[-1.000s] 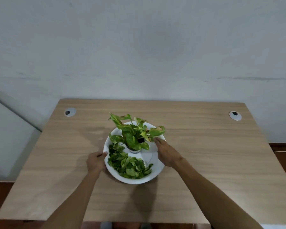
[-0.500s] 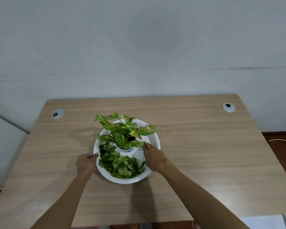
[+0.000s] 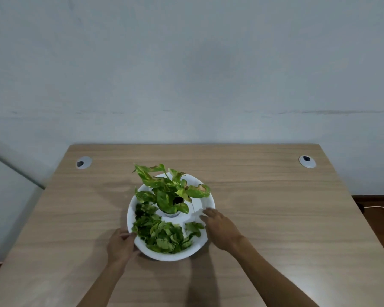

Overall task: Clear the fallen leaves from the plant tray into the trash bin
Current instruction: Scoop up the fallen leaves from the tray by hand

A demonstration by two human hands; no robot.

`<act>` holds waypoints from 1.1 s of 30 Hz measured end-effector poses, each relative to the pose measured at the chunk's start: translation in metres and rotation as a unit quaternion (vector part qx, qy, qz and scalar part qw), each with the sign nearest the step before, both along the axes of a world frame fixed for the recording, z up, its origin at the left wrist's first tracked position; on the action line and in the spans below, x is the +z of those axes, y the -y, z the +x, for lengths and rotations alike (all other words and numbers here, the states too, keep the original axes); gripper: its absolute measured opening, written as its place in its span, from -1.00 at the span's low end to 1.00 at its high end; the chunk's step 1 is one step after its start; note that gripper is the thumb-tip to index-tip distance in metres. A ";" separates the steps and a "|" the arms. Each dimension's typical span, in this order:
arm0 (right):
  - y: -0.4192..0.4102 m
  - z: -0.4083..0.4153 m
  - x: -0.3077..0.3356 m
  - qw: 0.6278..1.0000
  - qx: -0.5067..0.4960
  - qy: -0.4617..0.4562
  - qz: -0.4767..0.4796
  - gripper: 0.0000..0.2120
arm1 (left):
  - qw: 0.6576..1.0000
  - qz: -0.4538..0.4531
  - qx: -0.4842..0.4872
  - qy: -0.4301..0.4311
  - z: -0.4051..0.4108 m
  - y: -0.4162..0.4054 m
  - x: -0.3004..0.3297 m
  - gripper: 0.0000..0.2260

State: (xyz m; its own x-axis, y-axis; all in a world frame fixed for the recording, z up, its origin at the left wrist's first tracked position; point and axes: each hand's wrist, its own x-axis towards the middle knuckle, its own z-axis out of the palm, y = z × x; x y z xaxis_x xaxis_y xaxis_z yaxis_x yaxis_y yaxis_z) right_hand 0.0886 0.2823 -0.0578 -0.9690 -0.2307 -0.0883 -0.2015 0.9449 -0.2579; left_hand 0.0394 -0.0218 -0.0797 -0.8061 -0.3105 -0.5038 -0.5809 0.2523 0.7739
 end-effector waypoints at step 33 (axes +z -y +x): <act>0.048 -0.006 -0.031 0.979 -0.015 0.082 0.188 -0.28 | 0.998 -0.042 -0.043 -0.021 -0.093 0.022 -0.008 -0.88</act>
